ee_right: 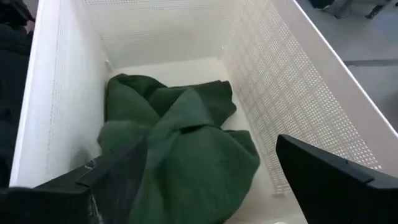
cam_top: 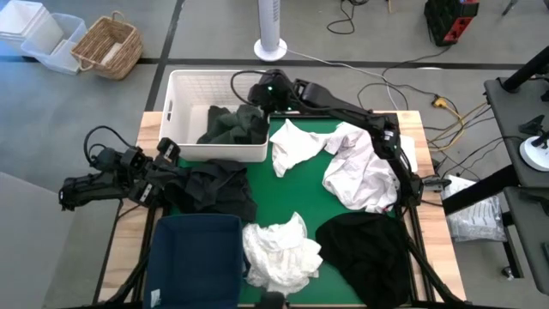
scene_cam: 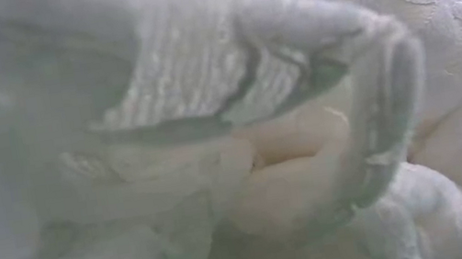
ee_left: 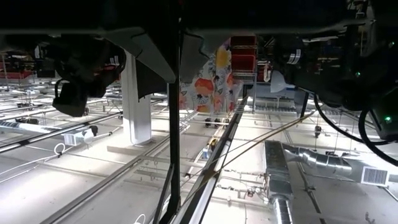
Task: Sort clothes
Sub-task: Put the white dress into the blue bin
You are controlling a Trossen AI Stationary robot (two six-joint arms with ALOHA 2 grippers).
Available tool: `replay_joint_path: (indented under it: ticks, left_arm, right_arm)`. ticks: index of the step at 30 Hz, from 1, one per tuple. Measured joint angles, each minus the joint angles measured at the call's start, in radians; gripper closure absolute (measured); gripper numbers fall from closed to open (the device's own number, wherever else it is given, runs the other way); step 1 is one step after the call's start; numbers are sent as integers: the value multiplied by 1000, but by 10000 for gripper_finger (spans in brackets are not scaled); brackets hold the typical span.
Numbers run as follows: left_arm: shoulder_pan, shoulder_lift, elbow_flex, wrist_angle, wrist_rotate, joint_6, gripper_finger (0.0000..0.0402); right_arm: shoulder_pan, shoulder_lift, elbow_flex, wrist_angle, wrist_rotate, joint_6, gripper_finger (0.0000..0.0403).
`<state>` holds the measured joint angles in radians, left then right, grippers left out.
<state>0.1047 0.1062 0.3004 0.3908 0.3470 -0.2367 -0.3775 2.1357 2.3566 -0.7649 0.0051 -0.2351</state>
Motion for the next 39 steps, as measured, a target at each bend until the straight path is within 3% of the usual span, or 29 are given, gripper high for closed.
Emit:
replay_joint_path:
  ticks: [14, 28, 33, 39]
  left_arm:
    - [0, 0, 0, -10, 0, 0, 401]
    - [0, 75, 0, -8, -44, 0, 401]
    - [0, 137, 0, 43, -50, -7, 401]
    - [0, 188, 16, 66, -49, -8, 401]
  right_arm:
    - [61, -134, 0, -39, 24, -21, 115]
    - [285, -336, -38, -226, 64, -52, 195]
    - [387, -441, -172, -204, 129, -53, 199]
    - [484, -607, -438, -78, 231, -13, 199]
